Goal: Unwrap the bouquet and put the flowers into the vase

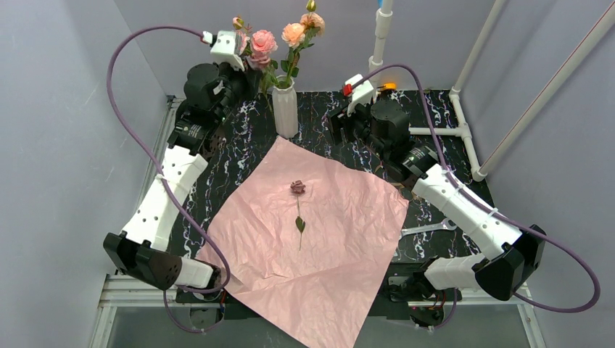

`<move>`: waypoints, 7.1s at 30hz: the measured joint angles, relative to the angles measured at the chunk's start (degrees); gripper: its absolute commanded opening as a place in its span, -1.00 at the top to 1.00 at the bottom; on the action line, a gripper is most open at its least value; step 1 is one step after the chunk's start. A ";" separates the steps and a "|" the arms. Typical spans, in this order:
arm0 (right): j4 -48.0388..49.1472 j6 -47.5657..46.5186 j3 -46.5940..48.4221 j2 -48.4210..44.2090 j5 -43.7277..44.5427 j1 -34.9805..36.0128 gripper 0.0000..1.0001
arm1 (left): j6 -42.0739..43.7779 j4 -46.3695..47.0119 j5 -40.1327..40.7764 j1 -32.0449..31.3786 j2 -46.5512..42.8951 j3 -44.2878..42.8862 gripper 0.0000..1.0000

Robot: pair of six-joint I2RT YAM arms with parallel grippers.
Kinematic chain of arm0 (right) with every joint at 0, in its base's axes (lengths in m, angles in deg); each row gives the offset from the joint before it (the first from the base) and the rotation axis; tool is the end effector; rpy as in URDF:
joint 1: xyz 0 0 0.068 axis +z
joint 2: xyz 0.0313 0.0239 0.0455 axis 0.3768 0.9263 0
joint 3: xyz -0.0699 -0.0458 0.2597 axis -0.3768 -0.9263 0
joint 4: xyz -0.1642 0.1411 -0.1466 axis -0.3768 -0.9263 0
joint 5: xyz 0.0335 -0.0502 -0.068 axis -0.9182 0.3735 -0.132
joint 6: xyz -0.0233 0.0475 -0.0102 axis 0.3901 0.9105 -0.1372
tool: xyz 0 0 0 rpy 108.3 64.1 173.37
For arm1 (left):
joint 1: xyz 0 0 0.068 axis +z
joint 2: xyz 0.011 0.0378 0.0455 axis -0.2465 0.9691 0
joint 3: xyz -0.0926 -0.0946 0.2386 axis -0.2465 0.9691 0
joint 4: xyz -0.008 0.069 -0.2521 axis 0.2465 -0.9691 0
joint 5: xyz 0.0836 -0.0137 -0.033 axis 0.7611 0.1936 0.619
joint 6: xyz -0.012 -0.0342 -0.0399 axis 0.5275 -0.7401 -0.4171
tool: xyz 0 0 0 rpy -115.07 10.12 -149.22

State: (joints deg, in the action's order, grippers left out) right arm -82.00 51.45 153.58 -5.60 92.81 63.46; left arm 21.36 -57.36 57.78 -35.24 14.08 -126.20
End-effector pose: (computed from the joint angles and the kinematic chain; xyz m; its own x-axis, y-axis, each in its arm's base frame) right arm 0.2295 0.1931 0.4215 -0.0136 -0.1519 -0.9883 -0.5134 0.8492 -0.1235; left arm 0.2875 -0.1102 0.4818 -0.0170 -0.1872 -0.9822 0.3630 0.9141 -0.1805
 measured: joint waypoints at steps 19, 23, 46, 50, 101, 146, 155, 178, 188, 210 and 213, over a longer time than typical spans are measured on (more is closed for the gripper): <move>-0.26 1.27 -0.85 0.26 1.49 0.00 -0.56 | 23.91 25.35 -12.57 0.00 22.93 -15.21 1.00; -0.70 1.22 -0.85 0.24 2.23 0.00 -0.56 | 24.94 27.06 -12.98 0.09 24.83 -15.21 1.00; -2.12 2.93 -2.97 1.51 0.72 0.00 -0.44 | 17.68 25.97 -9.97 4.17 30.64 -11.23 0.34; -4.76 4.02 -3.43 3.30 -3.32 0.00 -0.37 | 15.85 24.79 -9.84 4.46 29.83 -9.88 -0.02; -11.28 38.93 4.87 41.20 -12.94 8.26 0.97 | -0.74 -5.42 5.38 6.93 -21.38 22.18 -0.76; 54.82 -4.24 35.50 47.06 4.00 4.81 0.97 | -6.08 -10.71 2.21 10.73 -8.90 17.14 -0.96; 54.80 -6.95 35.98 47.25 2.69 3.65 0.97 | -6.05 -9.42 2.25 10.86 -8.90 17.14 -0.96; 54.36 -9.73 39.26 53.46 -1.01 1.75 0.97 | -5.64 -9.03 2.16 12.20 -8.61 17.14 -0.96; 54.25 -10.38 39.26 56.76 -2.19 1.05 0.96 | -5.57 -8.96 1.86 13.27 -8.61 17.42 -0.96; 50.45 -6.19 25.05 44.22 -6.56 0.74 -0.68 | -2.19 -14.01 -4.15 14.16 -7.91 16.48 -0.96; 50.03 -5.88 20.59 38.77 -7.91 0.74 -0.75 | -1.62 -15.96 -5.20 14.19 -7.72 16.13 -0.96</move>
State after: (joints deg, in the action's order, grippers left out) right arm -31.97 45.58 174.17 33.17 84.90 64.20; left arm 19.75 -73.32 52.58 -21.06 6.36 -110.07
